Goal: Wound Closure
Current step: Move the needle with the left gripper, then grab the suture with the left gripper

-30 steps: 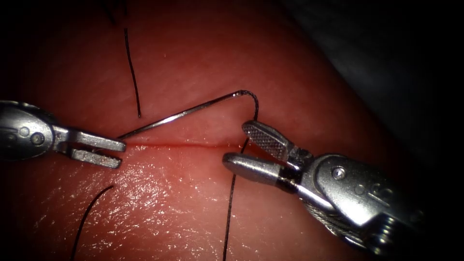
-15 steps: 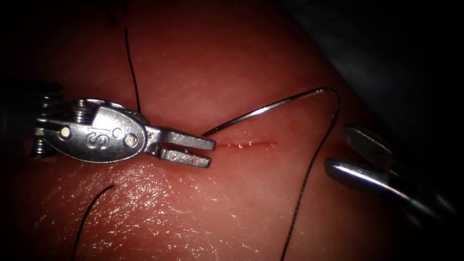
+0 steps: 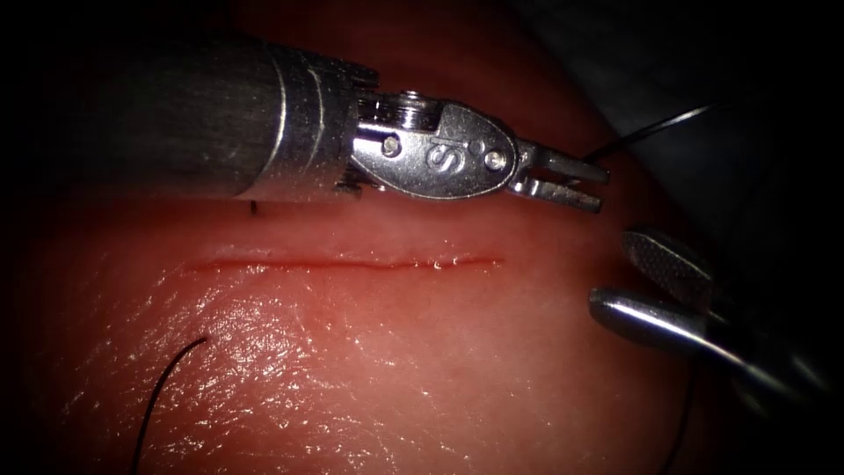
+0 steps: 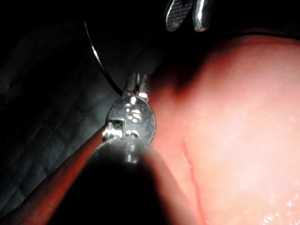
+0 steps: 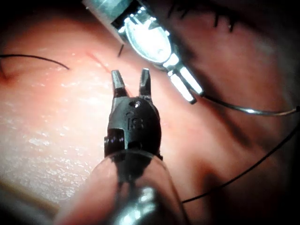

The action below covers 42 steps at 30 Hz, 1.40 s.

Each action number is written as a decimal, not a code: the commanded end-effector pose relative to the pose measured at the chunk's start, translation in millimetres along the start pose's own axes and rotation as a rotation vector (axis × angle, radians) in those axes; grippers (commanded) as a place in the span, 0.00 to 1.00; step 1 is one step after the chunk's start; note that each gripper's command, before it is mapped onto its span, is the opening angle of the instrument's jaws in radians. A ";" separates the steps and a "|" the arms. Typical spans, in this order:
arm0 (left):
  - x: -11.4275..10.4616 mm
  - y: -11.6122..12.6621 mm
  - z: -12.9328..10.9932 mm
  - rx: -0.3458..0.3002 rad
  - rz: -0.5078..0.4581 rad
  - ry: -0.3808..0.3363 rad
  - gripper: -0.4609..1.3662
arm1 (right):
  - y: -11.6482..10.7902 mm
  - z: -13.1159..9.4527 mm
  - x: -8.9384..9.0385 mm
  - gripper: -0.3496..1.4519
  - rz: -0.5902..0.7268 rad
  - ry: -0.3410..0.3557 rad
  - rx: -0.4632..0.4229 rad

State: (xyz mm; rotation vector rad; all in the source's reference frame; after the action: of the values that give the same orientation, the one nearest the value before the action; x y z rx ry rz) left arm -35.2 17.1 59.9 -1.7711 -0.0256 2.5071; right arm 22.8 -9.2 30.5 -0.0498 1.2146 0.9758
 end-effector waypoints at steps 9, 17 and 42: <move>-3.1 0.8 1.8 -0.046 -0.035 -0.070 0.77 | 0.0 0.1 0.1 0.41 0.000 0.000 -0.002; -2.6 1.1 0.7 -0.057 -0.078 -0.061 0.99 | -0.1 0.0 0.1 0.41 0.000 0.000 -0.002; -1.9 9.0 -19.6 -0.146 -0.113 -0.036 0.95 | -2.6 4.1 -1.4 0.22 -0.009 0.022 -0.050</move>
State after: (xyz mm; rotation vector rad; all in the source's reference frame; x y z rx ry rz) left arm -15.7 7.5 54.1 -1.7219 -0.3074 2.5101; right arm 28.1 -9.5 32.3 -0.1055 1.2084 0.9988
